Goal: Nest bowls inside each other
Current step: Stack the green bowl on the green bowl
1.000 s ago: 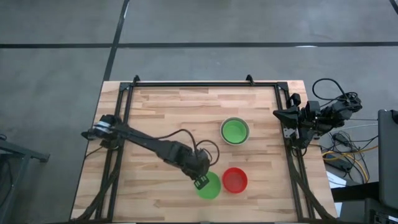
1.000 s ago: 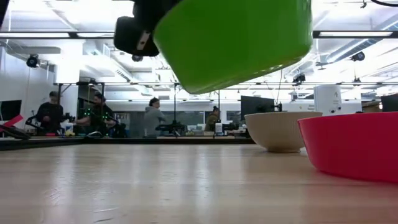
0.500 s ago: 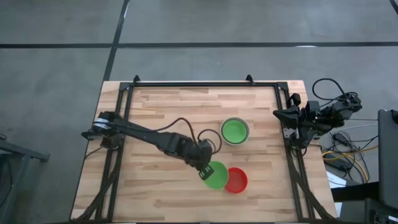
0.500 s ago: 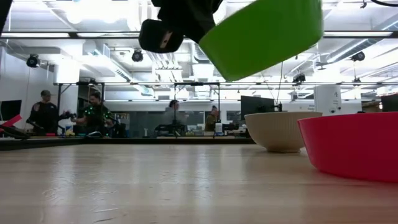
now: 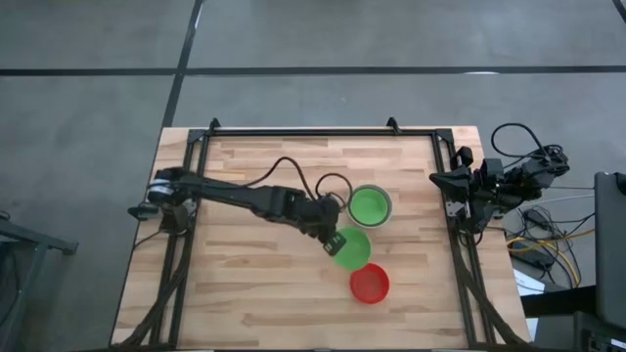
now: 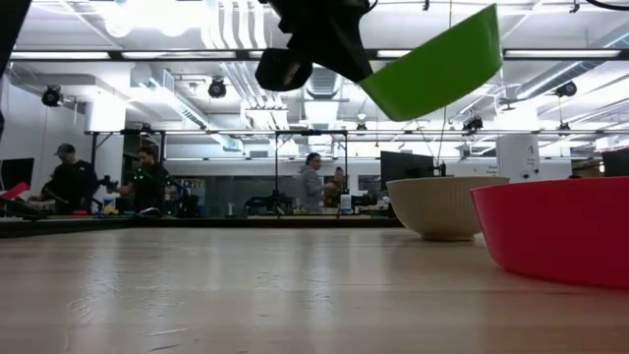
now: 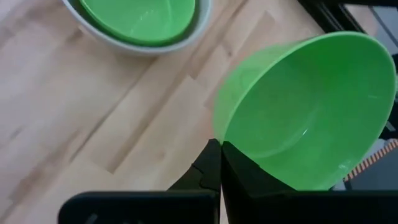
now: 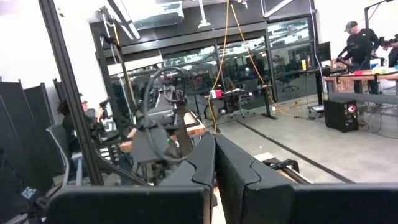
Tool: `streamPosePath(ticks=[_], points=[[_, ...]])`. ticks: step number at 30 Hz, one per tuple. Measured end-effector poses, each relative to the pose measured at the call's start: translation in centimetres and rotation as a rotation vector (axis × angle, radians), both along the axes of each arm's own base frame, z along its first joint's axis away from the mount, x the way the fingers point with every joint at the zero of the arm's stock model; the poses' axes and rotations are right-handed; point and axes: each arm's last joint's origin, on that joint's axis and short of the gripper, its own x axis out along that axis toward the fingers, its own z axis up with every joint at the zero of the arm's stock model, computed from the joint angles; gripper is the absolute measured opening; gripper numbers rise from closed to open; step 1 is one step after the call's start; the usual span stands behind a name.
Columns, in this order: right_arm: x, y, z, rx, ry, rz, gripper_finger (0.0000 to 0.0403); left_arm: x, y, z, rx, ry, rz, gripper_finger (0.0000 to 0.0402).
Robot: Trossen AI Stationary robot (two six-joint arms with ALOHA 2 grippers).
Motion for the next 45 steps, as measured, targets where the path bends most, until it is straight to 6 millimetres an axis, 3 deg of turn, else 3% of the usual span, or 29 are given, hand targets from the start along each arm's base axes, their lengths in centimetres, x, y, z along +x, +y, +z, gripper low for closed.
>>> streamPosePath(ticks=[11, 19, 28, 32, 40, 45], points=[[0.0, 0.0, 0.0, -0.002, 0.0, 0.0, 0.0008, 0.0, 1.2, -0.1, 0.0, 0.013, 0.027, 0.0], [0.0, 0.0, 0.0, -0.001, 0.0, 0.0, 0.0008, -1.4, 1.4, 0.2, 0.018, 0.141, 0.033, 0.0], [0.0, 0.0, 0.0, -0.024, 0.004, -0.005, 0.0008, -1.9, 1.7, 1.0, 0.031, 0.137, 0.021, 0.0], [0.0, 0.0, 0.0, 0.005, -0.002, 0.001, 0.0008, -2.9, 2.0, 0.4, 0.039, 0.254, 0.032, 0.0], [-0.6, -0.5, 0.0, 0.204, -0.01, 0.016, 0.0008, -4.0, 2.7, -0.2, 0.072, 0.381, 0.076, 0.0], [-1.5, -1.3, -2.4, 0.405, 0.17, -0.084, 0.0008, -3.9, 3.7, -0.1, 0.094, 0.379, 0.048, 0.0]])
